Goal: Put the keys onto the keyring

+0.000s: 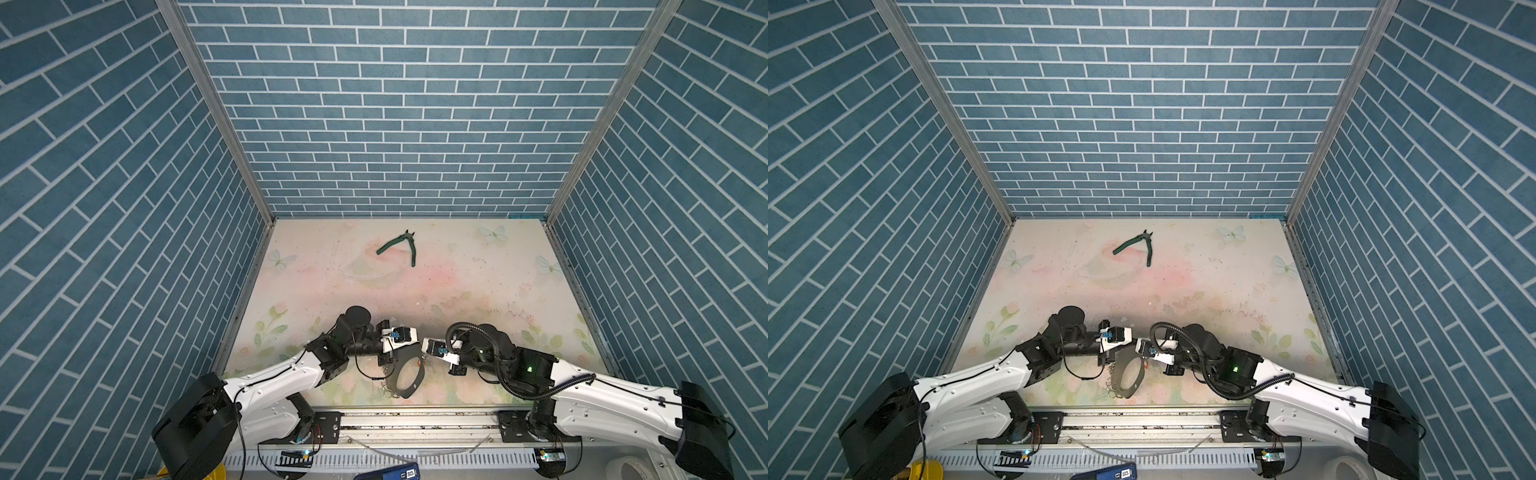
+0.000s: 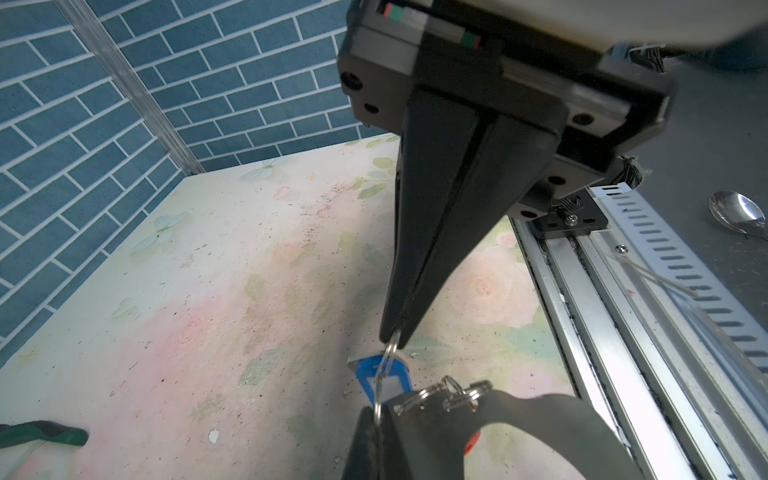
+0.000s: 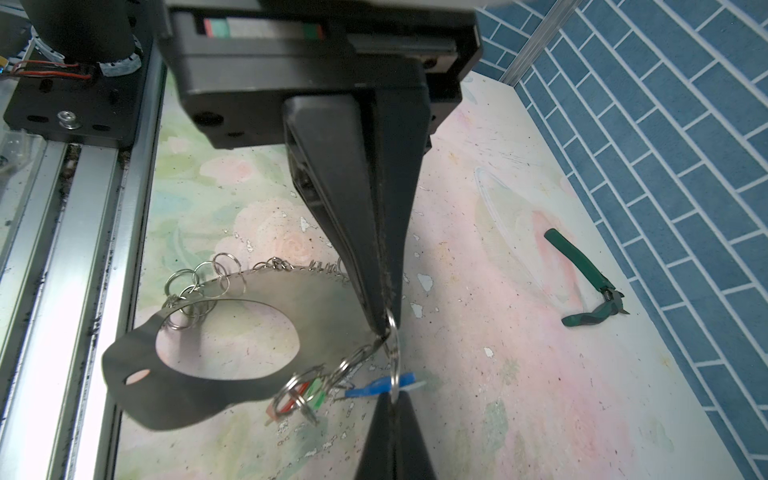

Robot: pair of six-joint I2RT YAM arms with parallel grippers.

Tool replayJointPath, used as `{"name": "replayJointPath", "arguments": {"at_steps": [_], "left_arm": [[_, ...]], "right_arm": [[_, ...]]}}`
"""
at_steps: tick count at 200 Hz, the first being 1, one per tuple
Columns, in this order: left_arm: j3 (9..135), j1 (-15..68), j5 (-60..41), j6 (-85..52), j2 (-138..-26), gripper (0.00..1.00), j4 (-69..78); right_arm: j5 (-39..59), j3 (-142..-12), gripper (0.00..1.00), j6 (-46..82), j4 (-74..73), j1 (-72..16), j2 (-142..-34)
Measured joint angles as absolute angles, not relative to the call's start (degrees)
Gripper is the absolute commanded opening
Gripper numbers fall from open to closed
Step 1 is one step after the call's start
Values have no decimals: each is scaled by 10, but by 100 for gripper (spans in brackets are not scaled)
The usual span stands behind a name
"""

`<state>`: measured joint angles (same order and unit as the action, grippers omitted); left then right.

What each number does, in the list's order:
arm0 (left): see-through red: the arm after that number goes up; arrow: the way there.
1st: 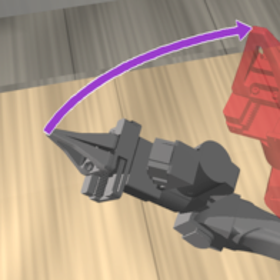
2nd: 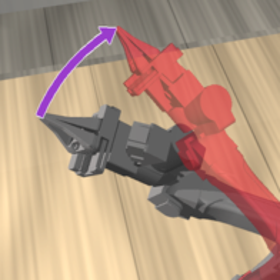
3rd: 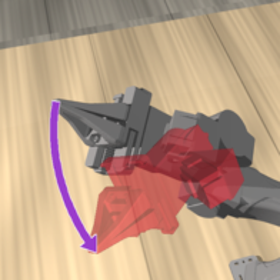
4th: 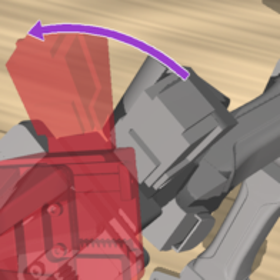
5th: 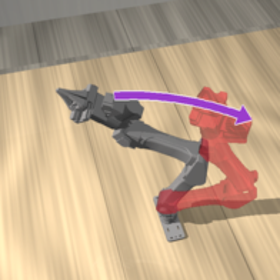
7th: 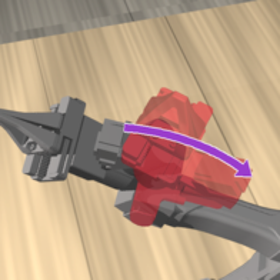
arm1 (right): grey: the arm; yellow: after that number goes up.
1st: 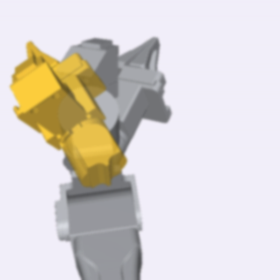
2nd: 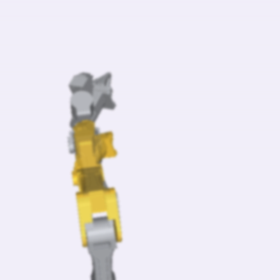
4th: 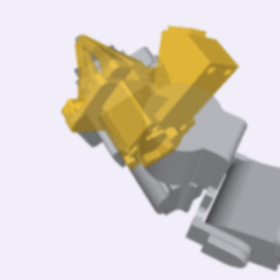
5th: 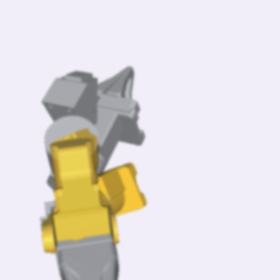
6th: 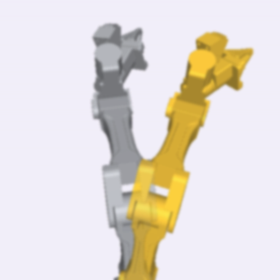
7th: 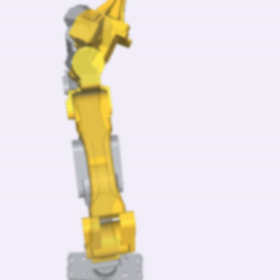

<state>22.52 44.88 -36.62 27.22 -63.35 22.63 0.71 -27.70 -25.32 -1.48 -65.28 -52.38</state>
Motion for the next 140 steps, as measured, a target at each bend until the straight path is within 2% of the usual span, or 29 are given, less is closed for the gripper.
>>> {"name": "replayJointPath", "arguments": {"at_steps": [88,140], "left_arm": [[236,449,-369,258,-650,0,222],[281,444,-349,180,-676,0,188]], "right_arm": [[-15,-291,0,-253,-22,-654,-563],[-135,-283,0,-272,-82,-680,-587]]}}
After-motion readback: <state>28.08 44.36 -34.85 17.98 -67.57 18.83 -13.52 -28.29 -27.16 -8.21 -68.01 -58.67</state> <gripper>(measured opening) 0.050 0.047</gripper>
